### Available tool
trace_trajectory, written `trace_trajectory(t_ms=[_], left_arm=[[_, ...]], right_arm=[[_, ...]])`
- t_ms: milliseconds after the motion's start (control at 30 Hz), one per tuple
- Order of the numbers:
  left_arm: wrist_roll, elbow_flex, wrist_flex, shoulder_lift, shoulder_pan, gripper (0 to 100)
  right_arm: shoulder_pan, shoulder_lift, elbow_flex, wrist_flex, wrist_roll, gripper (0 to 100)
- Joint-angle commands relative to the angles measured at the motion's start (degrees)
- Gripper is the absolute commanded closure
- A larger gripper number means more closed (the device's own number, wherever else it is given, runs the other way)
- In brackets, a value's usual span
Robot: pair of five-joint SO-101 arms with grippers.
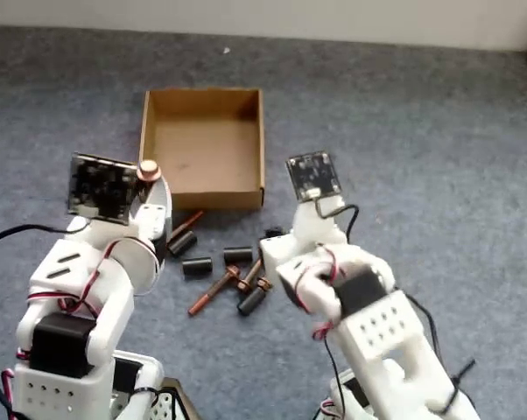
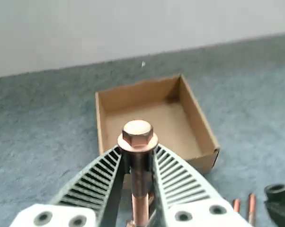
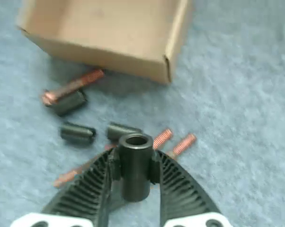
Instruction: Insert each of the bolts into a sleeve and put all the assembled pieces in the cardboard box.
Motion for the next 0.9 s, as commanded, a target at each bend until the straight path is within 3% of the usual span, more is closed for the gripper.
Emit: trace_trajectory(t_ms=[0, 67, 200, 367, 600, 867], left_arm=[[5.27, -0.31, -5.45, -1.36, 1.19, 100], [6.86, -0.31, -6.77, -1.36, 1.27, 100], [7.91, -0.31, -8.35, -1.36, 1.45, 100], [7.91, -0.31, -8.70, -1.36, 7.78, 100], [7.91, 0.92, -10.55, -1.89, 14.20, 100], [7.82, 11.82, -17.67, -11.03, 18.24, 100]], right_arm=[[-2.77, -12.00, 3.47, -6.64, -1.23, 99.3], [-3.82, -18.33, 9.27, -12.70, -1.05, 99.4], [-5.76, -28.53, 22.20, -26.95, 6.15, 99.4], [-8.31, -38.64, 37.67, -43.65, 14.15, 99.4], [-13.23, -48.48, 48.48, -45.93, 15.56, 99.4], [-14.37, -50.51, 50.59, -46.02, 15.38, 99.4]])
